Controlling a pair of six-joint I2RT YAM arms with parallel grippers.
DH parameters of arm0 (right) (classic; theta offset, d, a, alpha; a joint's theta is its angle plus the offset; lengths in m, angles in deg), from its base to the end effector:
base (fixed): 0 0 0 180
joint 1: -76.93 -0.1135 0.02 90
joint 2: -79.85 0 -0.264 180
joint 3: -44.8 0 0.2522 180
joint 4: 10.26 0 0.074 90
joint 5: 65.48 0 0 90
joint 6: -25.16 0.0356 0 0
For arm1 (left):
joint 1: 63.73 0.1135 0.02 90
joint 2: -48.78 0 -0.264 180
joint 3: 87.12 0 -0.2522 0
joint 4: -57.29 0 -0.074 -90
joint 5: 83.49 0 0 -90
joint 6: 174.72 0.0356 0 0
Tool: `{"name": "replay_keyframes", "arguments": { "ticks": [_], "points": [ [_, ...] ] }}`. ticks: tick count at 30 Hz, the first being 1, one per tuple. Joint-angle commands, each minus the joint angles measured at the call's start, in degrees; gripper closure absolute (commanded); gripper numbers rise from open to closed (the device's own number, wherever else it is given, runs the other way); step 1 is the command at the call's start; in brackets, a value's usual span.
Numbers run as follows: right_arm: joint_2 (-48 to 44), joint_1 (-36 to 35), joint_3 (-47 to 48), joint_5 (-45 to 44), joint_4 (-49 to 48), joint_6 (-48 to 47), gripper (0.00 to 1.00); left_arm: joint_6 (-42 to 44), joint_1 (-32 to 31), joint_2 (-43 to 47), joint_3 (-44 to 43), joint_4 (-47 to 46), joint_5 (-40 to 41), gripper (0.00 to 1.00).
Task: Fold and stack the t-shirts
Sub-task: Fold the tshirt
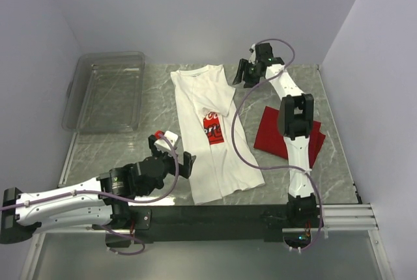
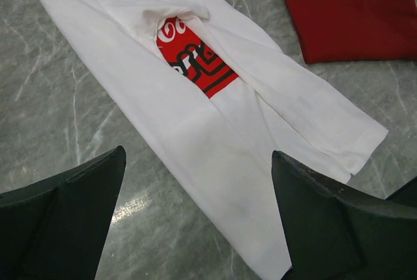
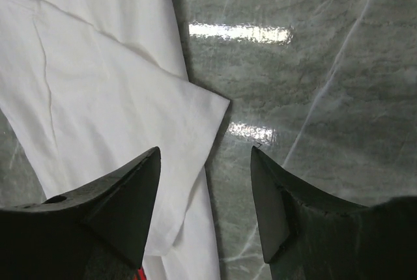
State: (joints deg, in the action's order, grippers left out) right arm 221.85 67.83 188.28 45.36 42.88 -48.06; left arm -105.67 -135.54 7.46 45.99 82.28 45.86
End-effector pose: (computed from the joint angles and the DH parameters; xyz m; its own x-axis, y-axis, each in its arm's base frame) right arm 0.5378 0.0990 0.1984 -0.8471 0.1376 -0.5134 -0.1266 0.8859 0.4462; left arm 0.0740 -0.1530 0.2785 -0.2929 0.0056 -0.9561 0.4746 0.8689 -0.1403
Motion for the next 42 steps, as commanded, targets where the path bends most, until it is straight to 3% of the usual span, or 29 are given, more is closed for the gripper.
{"name": "replay_keyframes", "arguments": {
  "ticks": [1, 15, 22, 26, 27, 29, 30, 42],
  "points": [
    [1.88, -0.65, 3.97, 0.16, 1.85, 3.52, 0.36, -2.08, 0.27, 2.12, -3.09, 0.64, 1.34, 0.01],
    [7.15, -0.83, 3.88, 5.61, 0.88, 8.01, 0.46, -4.71, 0.36, 8.54, -3.61, 3.36, 3.19, 0.0],
    [8.91, -0.65, 5.38, 7.37, -0.09, 11.0, 0.6, -4.98, 0.36, 8.36, -5.37, 4.86, 3.18, 0.01],
    [8.04, -0.48, 4.07, 5.97, -0.7, 10.82, 0.69, -4.45, 0.36, 8.19, -5.9, 4.6, 3.1, 0.01],
    [7.69, -0.39, 3.62, 5.79, -1.05, 10.82, 0.75, -4.45, 0.36, 8.19, -5.9, 4.42, 3.01, 0.01],
    [6.63, -0.3, 2.22, 5.62, -2.19, 10.56, 0.76, -4.45, 0.36, 8.1, -5.9, 4.33, 2.83, 0.01],
    [6.19, -0.39, 1.69, 5.44, -2.81, 10.38, 0.81, -4.54, 0.36, 8.01, -5.9, 4.42, 2.75, 0.0],
    [-3.03, -0.39, -7.36, 3.16, -9.31, 7.66, 0.94, -5.33, 0.36, 7.39, -5.55, 4.77, 2.04, 0.01]
  ]
}}
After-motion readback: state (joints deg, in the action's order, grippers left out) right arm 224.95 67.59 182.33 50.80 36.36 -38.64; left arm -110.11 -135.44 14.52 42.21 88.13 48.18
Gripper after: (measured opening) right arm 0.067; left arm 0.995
